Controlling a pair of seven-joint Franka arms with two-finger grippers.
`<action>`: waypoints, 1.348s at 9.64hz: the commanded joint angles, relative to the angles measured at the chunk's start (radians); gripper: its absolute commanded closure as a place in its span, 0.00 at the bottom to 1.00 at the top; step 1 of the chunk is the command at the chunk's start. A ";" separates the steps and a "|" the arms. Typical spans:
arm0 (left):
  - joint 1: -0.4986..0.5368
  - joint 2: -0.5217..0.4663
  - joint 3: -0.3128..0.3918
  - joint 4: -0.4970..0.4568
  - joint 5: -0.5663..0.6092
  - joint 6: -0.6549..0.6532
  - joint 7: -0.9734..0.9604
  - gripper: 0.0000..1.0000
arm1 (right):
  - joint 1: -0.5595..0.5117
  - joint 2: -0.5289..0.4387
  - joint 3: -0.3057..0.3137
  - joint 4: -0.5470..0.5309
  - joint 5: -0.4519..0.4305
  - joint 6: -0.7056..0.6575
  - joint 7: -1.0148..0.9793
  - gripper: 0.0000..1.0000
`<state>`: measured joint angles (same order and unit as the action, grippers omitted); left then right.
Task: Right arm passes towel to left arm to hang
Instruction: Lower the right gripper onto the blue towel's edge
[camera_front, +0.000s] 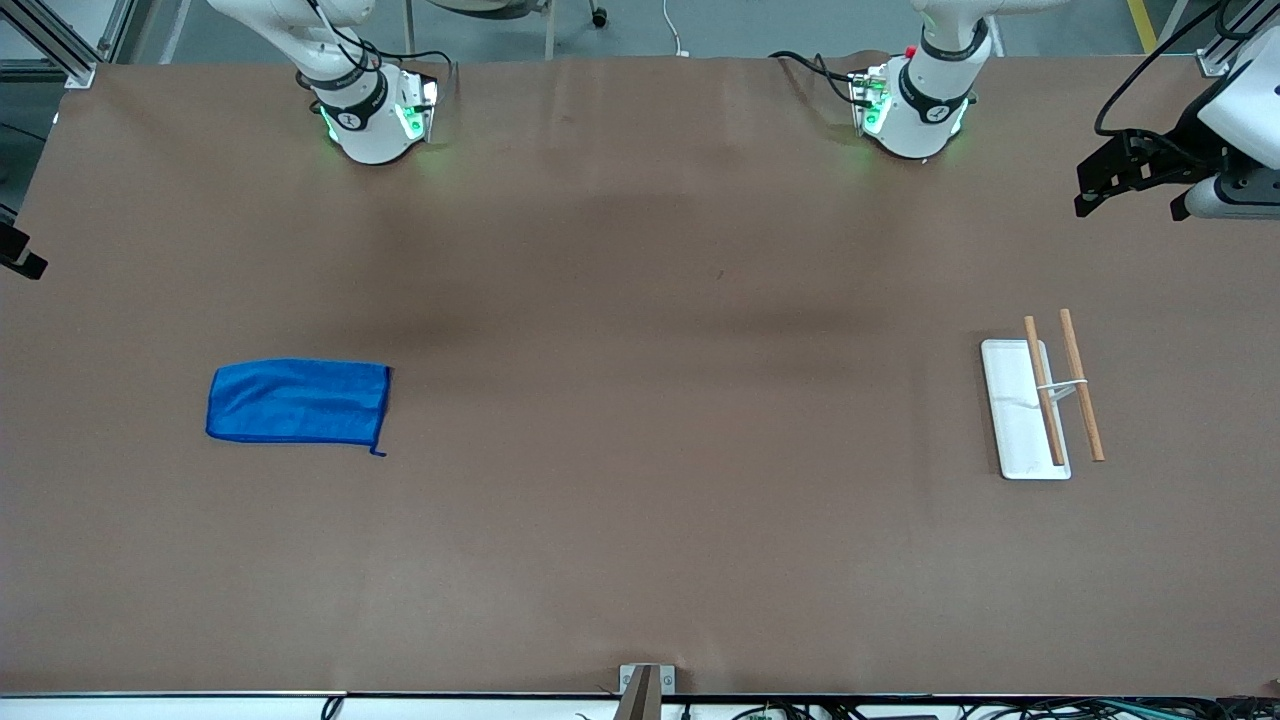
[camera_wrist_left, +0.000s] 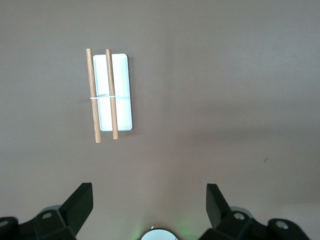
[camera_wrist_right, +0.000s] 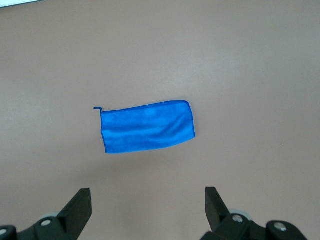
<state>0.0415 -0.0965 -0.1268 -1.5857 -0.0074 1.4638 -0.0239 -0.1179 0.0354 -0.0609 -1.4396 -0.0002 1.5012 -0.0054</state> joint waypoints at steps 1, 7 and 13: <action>0.000 0.029 -0.002 -0.002 0.003 -0.016 -0.008 0.00 | -0.019 -0.009 0.009 -0.012 0.008 -0.002 -0.013 0.00; 0.001 0.038 -0.001 0.027 0.032 -0.019 -0.004 0.00 | -0.005 0.105 0.010 -0.042 0.006 0.020 -0.073 0.00; -0.008 0.106 -0.004 0.099 0.015 -0.011 0.028 0.00 | 0.046 0.178 0.013 -0.647 0.002 0.790 -0.074 0.00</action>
<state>0.0377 -0.0417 -0.1293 -1.5254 0.0082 1.4646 -0.0140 -0.0828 0.2294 -0.0482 -1.9146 0.0005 2.1245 -0.0702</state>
